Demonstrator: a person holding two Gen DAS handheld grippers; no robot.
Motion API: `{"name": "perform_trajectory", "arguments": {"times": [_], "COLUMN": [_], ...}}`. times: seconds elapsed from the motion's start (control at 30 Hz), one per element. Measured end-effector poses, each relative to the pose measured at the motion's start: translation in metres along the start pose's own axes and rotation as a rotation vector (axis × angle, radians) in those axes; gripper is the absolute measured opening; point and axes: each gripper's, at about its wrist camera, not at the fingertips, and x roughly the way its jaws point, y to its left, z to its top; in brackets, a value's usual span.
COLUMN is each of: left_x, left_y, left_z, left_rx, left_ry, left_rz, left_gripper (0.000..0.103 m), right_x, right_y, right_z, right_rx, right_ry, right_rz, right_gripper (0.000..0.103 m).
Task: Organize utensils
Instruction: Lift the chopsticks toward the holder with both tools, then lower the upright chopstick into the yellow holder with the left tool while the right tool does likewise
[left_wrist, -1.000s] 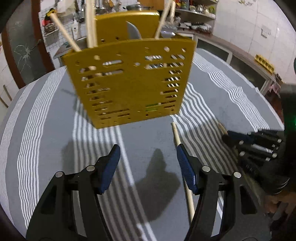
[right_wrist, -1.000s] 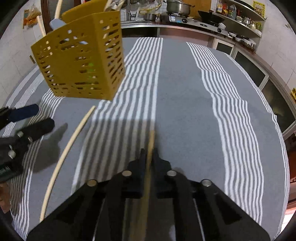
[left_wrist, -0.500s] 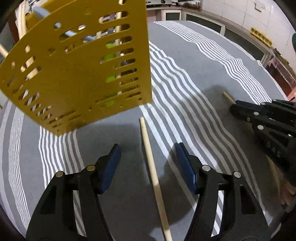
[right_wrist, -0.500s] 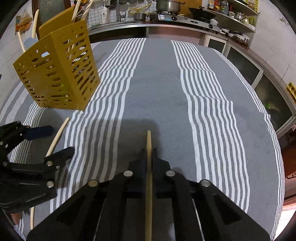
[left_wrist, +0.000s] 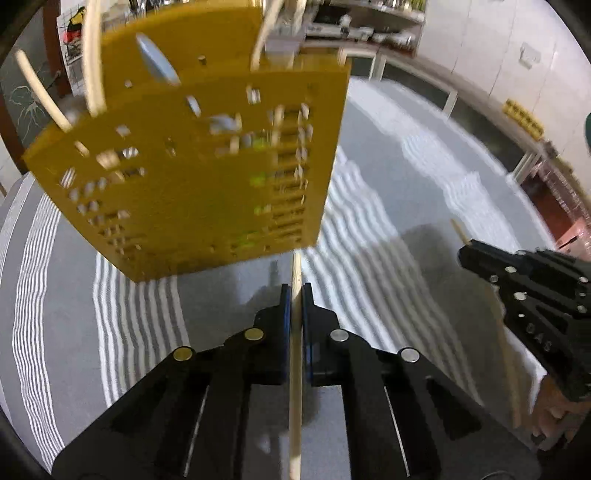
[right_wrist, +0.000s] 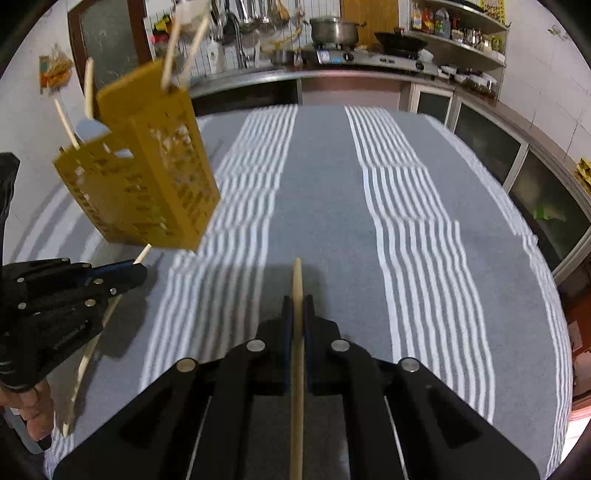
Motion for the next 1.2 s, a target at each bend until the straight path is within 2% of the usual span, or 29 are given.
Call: {"name": "perform_trajectory", "arguments": {"times": [0.17,0.5,0.6,0.83,1.2], "left_x": [-0.038,-0.132,-0.155,-0.182,-0.213], "left_y": [0.005,0.026,0.031,0.034,0.033], "left_z": [0.004,-0.001,-0.002,-0.006,-0.001], "left_rx": [0.007,-0.009,-0.015,-0.012,-0.004], "left_ry": [-0.085,-0.314,-0.367,-0.436,-0.502], "left_rz": [0.003,0.073,0.070,0.073,0.080], "left_gripper": [0.005,0.005,0.005,0.005,0.005], "right_x": [-0.032,-0.097,-0.116,-0.148,-0.185], "right_y": [0.006,0.025,0.031,0.047,0.066], "right_z": [0.007,0.015,0.016,0.017,0.027], "right_rx": [0.003,-0.027,-0.033,-0.059,-0.107], "right_ry": [-0.098,-0.292,-0.353,-0.427,-0.518], "right_rz": [0.045,0.069,0.088,0.104,0.113], "right_gripper": [0.006,0.006,0.006,0.006,0.006]}}
